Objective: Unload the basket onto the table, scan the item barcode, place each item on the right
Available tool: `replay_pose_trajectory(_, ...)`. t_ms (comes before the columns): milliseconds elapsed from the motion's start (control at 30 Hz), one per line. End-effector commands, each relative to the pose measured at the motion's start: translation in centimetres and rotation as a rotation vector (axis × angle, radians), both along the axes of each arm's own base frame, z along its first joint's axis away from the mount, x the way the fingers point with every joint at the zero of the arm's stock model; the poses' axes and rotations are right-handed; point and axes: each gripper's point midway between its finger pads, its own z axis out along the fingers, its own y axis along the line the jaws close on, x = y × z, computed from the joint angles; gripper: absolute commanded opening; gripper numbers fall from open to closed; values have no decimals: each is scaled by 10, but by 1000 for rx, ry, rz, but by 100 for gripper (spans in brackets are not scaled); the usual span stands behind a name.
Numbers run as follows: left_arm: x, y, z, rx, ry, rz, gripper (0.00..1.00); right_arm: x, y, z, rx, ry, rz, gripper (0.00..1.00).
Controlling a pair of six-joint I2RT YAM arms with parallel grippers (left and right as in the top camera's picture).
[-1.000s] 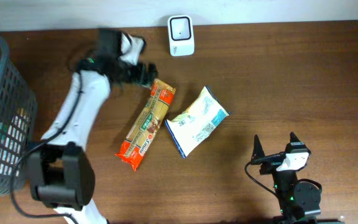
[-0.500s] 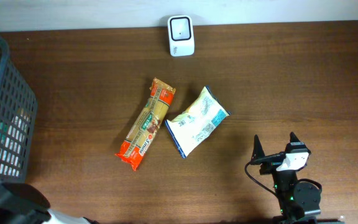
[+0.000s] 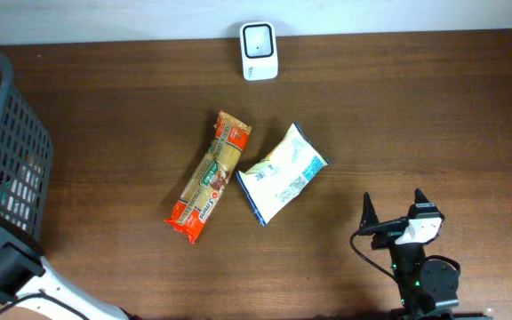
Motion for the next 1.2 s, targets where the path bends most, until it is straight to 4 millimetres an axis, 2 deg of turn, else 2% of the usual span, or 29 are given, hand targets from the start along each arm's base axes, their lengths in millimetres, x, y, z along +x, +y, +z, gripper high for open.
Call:
replay_pose_trajectory(0,2,-8,-17,-55,0,-25,41,0,-2,-3,-5,4,-7,99)
replay_pose_trajectory(100,2,-8,-17,-55,-1,-25,16,0,-2,-3,-5,4,-7,99)
replay_pose_trajectory(133,2,-8,-17,-54,-1,-25,0,0,-2,-3,-5,4,-7,99)
replay_pose_trajectory(200,6,-5,-7,-40,-20,-12,0,0,-2,-3,-5,4,-7,99)
replay_pose_trajectory(233,9,-1,8,-21,-43,0,0,0,-2,-3,-5,4,-7,99)
replay_pose_trajectory(300,19,9,62,51,-135,35,0,0,-2,-3,-5,4,-7,99)
replay_pose_trajectory(333,25,12,101,101,-202,33,0,0,-2,-3,-5,4,-7,99)
replay_pose_trajectory(367,30,11,166,171,-332,61,0,0,-2,-3,-5,4,-7,99)
replay_pose_trajectory(400,33,-4,217,203,-444,21,0,0,-2,-3,-5,4,-7,99)
replay_pose_trajectory(433,32,-25,262,237,-538,-25,0,0,-2,-3,-5,4,-7,99)
replay_pose_trajectory(467,28,-47,293,262,-594,-62,0,0,-2,-3,-5,4,-7,99)
replay_pose_trajectory(500,24,-67,312,272,-624,-92,0,0,-2,-3,-5,4,-7,99)
replay_pose_trajectory(533,18,-113,334,261,-645,-160,0,0,-2,-3,-5,4,-7,99)
replay_pose_trajectory(567,18,-155,335,214,-631,-235,0,0,-2,-3,-5,4,-7,99)
replay_pose_trajectory(633,24,-215,308,79,-538,-290,0,0,-2,-3,-5,4,-7,99)
replay_pose_trajectory(667,29,-235,289,29,-490,-308,0,0,-2,-3,-5,4,-7,99)
replay_pose_trajectory(700,36,-264,259,-36,-419,-340,0,0,-2,-3,-5,4,-7,99)
replay_pose_trajectory(833,43,-327,131,-112,-127,-378,0,0,-2,-3,-5,4,-7,99)
replay_pose_trajectory(867,44,-339,96,-118,-70,-399,0,0,-2,-3,-5,4,-7,99)
replay_pose_trajectory(933,45,-348,33,-75,11,-391,0,0,-2,-3,-5,4,-7,99)
replay_pose_trajectory(967,43,-355,8,-82,46,-404,0,0,-2,-3,-5,4,-7,99)
replay_pose_trajectory(1033,37,-362,-24,-95,118,-396,0,0,-2,-3,-5,4,-7,99)
replay_pose_trajectory(1067,36,-365,-35,-99,142,-401,8,0,-2,-3,-5,4,-7,99)
replay_pose_trajectory(1100,37,-367,-41,-99,149,-406,32,0,-2,-3,-5,4,-7,99)
replay_pose_trajectory(1133,39,-368,-41,-98,143,-409,61,0,-2,-3,-5,4,-7,99)
replay_pose_trajectory(1167,44,-369,-38,-96,125,-411,82,0,-2,-3,-5,4,-7,99)
